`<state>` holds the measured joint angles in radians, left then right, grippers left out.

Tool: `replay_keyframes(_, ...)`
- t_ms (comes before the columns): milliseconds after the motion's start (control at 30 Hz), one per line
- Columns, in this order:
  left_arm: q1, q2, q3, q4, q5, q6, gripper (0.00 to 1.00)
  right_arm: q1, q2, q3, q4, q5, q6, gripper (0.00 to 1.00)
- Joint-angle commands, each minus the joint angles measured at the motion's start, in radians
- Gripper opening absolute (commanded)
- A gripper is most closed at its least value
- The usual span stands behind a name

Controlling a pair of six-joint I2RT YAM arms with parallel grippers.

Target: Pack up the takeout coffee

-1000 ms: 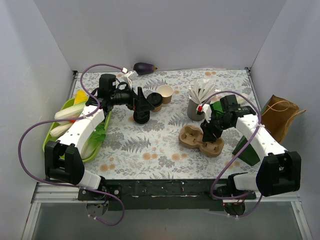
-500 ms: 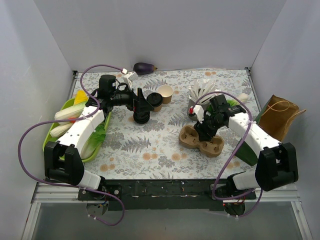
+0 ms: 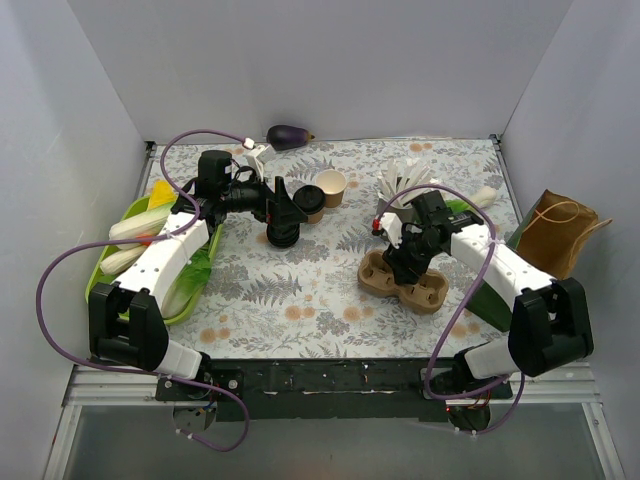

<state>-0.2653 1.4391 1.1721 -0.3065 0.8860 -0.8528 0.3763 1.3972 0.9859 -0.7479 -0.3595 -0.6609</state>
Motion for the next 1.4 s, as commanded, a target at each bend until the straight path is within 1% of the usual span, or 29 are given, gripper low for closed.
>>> replay_keyframes(0, 0.009, -0.052, -0.006, 0.009, 0.001, 0.012, 0.98, 0.004, 0.017, 0.010, 0.028, 0.022, 0.004, 0.60)
replay_keyframes(100, 0.011, -0.051, -0.008, 0.009, 0.002, 0.011, 0.98, 0.007, 0.025, 0.013, 0.030, 0.025, 0.004, 0.60)
replay_keyframes(200, 0.012, -0.049, -0.009, 0.012, 0.002, 0.008, 0.98, 0.009, 0.034, 0.020, 0.033, 0.022, 0.006, 0.57)
replay_keyframes(267, 0.014, -0.048, -0.009, 0.014, 0.002, 0.006, 0.98, 0.010, 0.037, 0.025, 0.030, 0.021, 0.004, 0.54)
replay_keyframes(300, 0.015, -0.048, -0.009, 0.015, 0.002, 0.006, 0.98, 0.010, 0.039, 0.028, 0.027, 0.019, 0.001, 0.52)
replay_keyframes(333, 0.015, -0.046, -0.009, 0.014, 0.004, 0.006, 0.98, 0.009, 0.040, 0.031, 0.022, 0.016, 0.000, 0.47)
replay_keyframes(400, 0.015, -0.043, -0.009, 0.017, 0.002, 0.005, 0.98, 0.010, 0.039, 0.036, 0.016, 0.011, -0.005, 0.41)
replay_keyframes(433, 0.017, -0.043, -0.009, 0.017, 0.005, 0.003, 0.98, 0.010, 0.036, 0.042, 0.012, 0.008, -0.008, 0.35)
replay_keyframes(500, 0.018, -0.039, -0.008, 0.018, 0.005, 0.000, 0.98, 0.010, 0.033, 0.045, 0.002, 0.007, -0.009, 0.31)
replay_keyframes(533, 0.020, -0.037, -0.011, 0.020, 0.010, -0.002, 0.98, 0.010, 0.029, 0.049, -0.001, 0.007, -0.012, 0.27)
replay_keyframes(633, 0.021, -0.029, -0.006, 0.024, 0.014, -0.008, 0.98, 0.010, 0.017, 0.069, -0.016, 0.010, -0.002, 0.23)
replay_keyframes(700, 0.024, -0.028, -0.002, 0.026, 0.016, -0.011, 0.98, 0.010, 0.008, 0.120, -0.050, 0.008, -0.002, 0.23)
replay_keyframes(800, 0.034, -0.020, 0.006, 0.024, 0.021, -0.014, 0.98, 0.006, -0.017, 0.206, -0.114, -0.015, -0.002, 0.19)
replay_keyframes(900, 0.054, -0.006, 0.009, 0.043, 0.036, -0.040, 0.98, -0.019, -0.067, 0.229, -0.153, -0.113, 0.009, 0.17)
replay_keyframes(933, 0.061, -0.002, 0.011, 0.050, 0.041, -0.063, 0.98, -0.046, -0.108, 0.215, -0.140, -0.169, 0.023, 0.17)
replay_keyframes(1033, 0.096, 0.024, 0.015, 0.081, 0.067, -0.104, 0.98, -0.079, -0.191, 0.099, -0.101, -0.223, 0.053, 0.17)
replay_keyframes(1133, 0.123, 0.043, 0.030, 0.096, 0.079, -0.129, 0.98, -0.102, -0.239, 0.030, -0.074, -0.213, 0.061, 0.17)
replay_keyframes(1233, 0.127, 0.050, 0.044, 0.098, 0.077, -0.127, 0.98, -0.140, -0.239, 0.016, -0.025, -0.251, 0.108, 0.18)
replay_keyframes(1300, 0.127, 0.055, 0.047, 0.098, 0.085, -0.135, 0.98, -0.142, -0.225, 0.069, -0.027, -0.281, 0.135, 0.18)
replay_keyframes(1333, 0.126, 0.055, 0.049, 0.098, 0.085, -0.135, 0.98, -0.143, -0.225, 0.101, -0.007, -0.295, 0.197, 0.18)
replay_keyframes(1367, 0.126, 0.053, 0.046, 0.098, 0.085, -0.137, 0.98, -0.142, -0.230, 0.153, 0.011, -0.295, 0.213, 0.19)
